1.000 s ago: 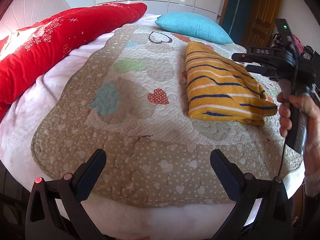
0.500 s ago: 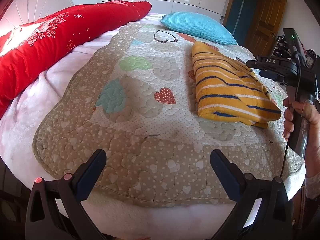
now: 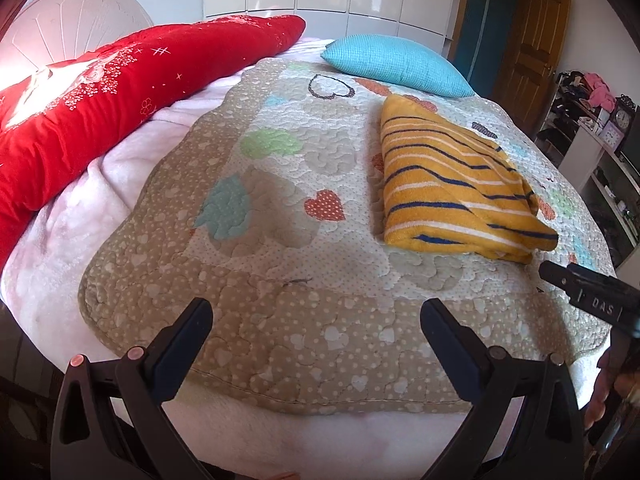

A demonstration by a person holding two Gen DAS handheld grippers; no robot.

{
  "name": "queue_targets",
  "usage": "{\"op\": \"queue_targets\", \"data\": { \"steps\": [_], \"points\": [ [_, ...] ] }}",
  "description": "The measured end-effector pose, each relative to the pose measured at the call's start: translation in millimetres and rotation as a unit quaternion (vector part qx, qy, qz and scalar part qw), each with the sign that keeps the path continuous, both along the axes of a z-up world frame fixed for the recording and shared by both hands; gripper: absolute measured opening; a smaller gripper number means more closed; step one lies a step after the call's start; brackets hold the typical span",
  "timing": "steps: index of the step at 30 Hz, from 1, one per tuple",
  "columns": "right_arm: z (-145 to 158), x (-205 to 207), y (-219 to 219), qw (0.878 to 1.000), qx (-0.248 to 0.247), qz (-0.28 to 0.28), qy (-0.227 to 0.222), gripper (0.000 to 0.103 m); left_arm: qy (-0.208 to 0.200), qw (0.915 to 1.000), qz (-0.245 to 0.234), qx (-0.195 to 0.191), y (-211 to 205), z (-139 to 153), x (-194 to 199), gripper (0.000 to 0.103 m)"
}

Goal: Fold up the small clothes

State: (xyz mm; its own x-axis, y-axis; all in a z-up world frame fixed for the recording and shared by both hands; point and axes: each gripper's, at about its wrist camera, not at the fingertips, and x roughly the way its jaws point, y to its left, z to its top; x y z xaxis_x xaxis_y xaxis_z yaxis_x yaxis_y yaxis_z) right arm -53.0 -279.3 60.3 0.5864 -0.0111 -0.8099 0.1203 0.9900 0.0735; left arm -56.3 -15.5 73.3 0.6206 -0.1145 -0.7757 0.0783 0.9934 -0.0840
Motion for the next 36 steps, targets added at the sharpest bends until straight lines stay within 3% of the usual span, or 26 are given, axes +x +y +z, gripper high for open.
{"op": "queue_targets", "data": {
  "steps": [7, 20, 36],
  "points": [
    [-17, -36, 3, 0.999, -0.041, -0.035, -0.005, 0.079, 0.001, 0.9995, -0.03, 0.011, -30, 2, -10, 0.103],
    [-25, -37, 17, 0.997, -0.07, -0.023, 0.001, 0.083, 0.014, 0.9968, -0.065, 0.044, -58, -13, -18, 0.103],
    [-31, -33, 17, 0.997, -0.069, -0.032, 0.009, 0.085, 0.05, 0.9968, -0.059, 0.02, -51, -30, -15, 0.103]
  ]
}}
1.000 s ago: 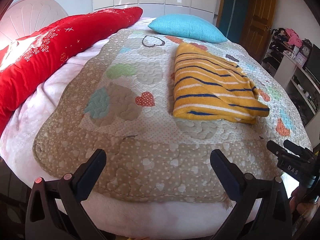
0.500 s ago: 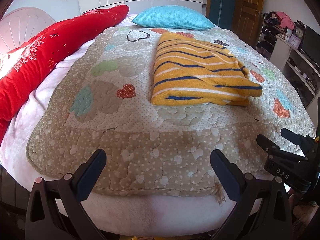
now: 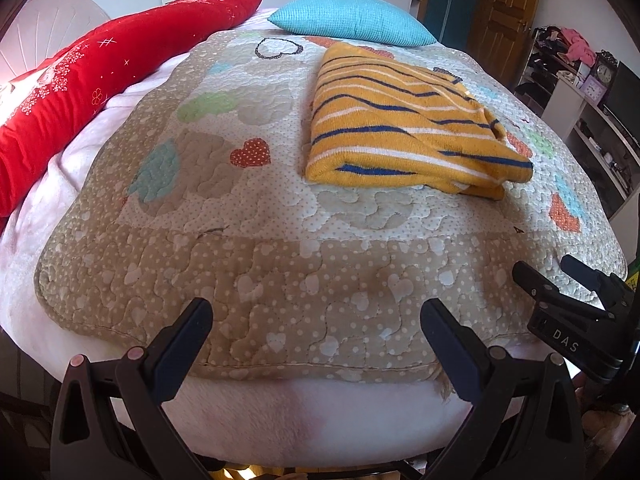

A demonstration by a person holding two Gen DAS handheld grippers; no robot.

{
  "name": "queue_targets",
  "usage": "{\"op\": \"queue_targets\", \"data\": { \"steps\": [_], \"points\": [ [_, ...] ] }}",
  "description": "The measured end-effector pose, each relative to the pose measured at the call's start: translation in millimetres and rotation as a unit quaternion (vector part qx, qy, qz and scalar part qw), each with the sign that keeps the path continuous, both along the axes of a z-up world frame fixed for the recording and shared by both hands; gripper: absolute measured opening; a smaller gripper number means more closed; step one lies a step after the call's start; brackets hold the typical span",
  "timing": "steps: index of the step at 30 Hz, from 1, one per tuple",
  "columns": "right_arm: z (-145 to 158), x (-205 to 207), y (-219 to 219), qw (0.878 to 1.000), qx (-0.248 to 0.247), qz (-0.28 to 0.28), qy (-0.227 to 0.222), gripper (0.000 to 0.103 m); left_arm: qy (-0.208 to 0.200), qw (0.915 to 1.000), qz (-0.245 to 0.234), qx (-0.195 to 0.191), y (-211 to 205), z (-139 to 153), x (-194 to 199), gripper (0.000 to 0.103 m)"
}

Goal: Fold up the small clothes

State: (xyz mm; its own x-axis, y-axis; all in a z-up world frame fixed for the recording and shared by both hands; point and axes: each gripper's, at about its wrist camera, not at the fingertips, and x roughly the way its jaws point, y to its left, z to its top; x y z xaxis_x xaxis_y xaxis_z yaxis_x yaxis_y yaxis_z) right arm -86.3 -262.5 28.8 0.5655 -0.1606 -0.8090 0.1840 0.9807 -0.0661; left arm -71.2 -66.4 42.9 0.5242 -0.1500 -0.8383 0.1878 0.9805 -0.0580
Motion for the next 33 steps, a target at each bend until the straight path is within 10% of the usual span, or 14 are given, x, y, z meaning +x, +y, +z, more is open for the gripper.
{"op": "queue_targets", "data": {
  "steps": [33],
  "points": [
    [-2, 0, 1, 1.0, -0.008, -0.002, -0.001, 0.088, 0.028, 0.9996, 0.006, -0.005, 1, -17, 1, 0.103]
  ]
}}
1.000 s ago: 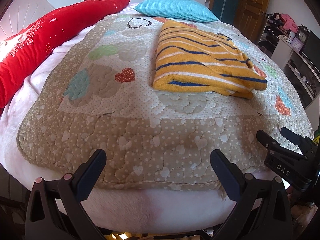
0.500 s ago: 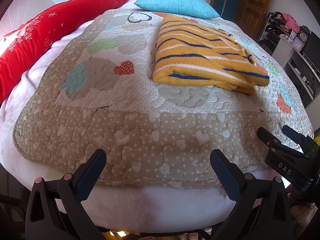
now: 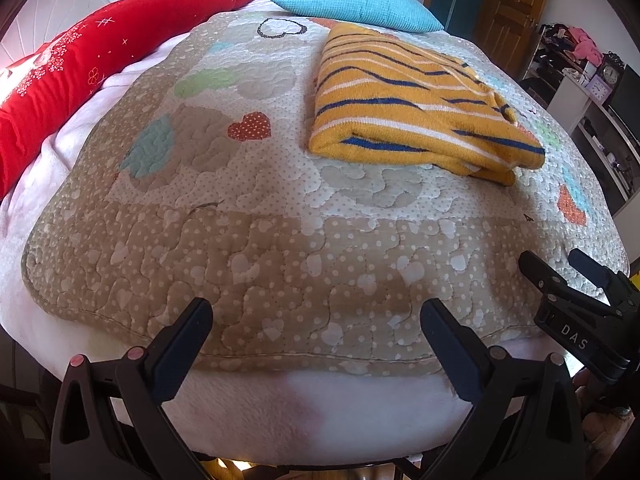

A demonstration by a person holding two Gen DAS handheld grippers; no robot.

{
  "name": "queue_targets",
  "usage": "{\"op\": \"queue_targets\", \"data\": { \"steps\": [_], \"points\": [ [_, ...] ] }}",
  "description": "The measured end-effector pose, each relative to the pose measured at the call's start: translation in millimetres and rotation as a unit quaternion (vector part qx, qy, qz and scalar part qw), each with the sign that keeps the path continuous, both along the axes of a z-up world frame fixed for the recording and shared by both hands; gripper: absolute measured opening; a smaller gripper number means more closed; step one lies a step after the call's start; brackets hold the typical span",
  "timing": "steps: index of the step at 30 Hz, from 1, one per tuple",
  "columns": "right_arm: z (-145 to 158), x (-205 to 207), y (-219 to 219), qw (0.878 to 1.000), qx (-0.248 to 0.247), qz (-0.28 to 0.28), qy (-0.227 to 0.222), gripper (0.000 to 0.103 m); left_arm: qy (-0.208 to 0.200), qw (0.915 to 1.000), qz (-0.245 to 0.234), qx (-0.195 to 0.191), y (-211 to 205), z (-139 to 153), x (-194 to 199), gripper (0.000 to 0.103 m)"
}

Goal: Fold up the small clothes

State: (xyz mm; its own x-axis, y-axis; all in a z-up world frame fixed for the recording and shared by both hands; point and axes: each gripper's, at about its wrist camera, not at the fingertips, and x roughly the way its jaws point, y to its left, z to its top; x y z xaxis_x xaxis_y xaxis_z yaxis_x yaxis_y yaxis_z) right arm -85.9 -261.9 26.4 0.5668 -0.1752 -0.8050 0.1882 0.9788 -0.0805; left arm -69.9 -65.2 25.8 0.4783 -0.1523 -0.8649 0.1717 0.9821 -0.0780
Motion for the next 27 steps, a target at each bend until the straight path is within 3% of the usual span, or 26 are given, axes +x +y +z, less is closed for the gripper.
{"op": "queue_targets", "data": {
  "steps": [27],
  "points": [
    [1.8, 1.5, 9.1, 1.0, -0.002, 0.011, 0.0, 0.088, 0.005, 1.0, 0.001, 0.001, 2.1, -4.5, 2.2, 0.103]
  ]
}}
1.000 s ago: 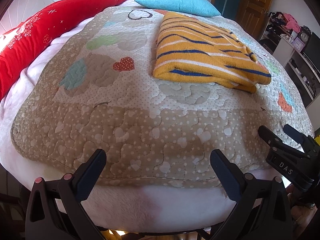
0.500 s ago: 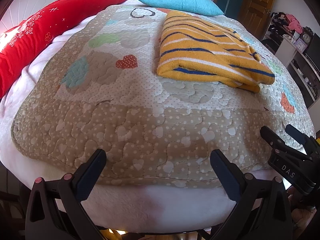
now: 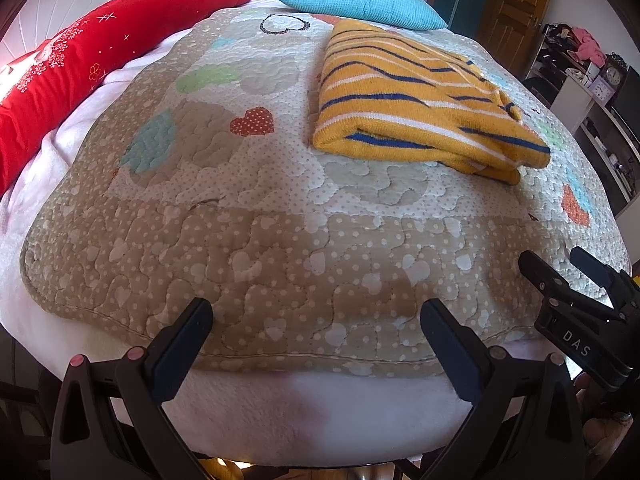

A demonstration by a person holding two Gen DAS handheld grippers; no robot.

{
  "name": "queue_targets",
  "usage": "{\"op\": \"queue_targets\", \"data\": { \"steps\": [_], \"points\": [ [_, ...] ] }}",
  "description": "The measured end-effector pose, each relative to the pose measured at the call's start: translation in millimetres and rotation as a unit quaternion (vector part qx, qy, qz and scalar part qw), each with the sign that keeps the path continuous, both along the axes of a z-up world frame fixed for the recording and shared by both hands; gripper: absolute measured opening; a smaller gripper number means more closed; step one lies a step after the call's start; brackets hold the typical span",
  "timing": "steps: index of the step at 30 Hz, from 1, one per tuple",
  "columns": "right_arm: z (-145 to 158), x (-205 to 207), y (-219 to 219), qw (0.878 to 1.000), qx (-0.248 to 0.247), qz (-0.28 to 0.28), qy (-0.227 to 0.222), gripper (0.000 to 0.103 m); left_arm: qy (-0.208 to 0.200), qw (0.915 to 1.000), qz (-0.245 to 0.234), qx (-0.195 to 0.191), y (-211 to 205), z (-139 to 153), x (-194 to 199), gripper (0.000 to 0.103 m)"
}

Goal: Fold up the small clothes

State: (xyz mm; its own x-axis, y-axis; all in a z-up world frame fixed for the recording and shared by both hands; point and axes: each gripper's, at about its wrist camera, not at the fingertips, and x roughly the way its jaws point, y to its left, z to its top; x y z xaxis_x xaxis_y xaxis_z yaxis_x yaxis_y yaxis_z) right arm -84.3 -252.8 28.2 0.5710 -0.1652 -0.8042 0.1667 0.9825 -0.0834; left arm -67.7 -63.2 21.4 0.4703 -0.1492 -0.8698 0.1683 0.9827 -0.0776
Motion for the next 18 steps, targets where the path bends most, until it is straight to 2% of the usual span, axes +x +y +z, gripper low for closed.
{"op": "queue_targets", "data": {
  "steps": [18],
  "points": [
    [0.3, 0.8, 1.5, 1.0, -0.002, 0.005, -0.002, 0.088, 0.0, 1.0, -0.002, -0.004, -1.8, 0.7, -0.2, 0.103]
  ]
}}
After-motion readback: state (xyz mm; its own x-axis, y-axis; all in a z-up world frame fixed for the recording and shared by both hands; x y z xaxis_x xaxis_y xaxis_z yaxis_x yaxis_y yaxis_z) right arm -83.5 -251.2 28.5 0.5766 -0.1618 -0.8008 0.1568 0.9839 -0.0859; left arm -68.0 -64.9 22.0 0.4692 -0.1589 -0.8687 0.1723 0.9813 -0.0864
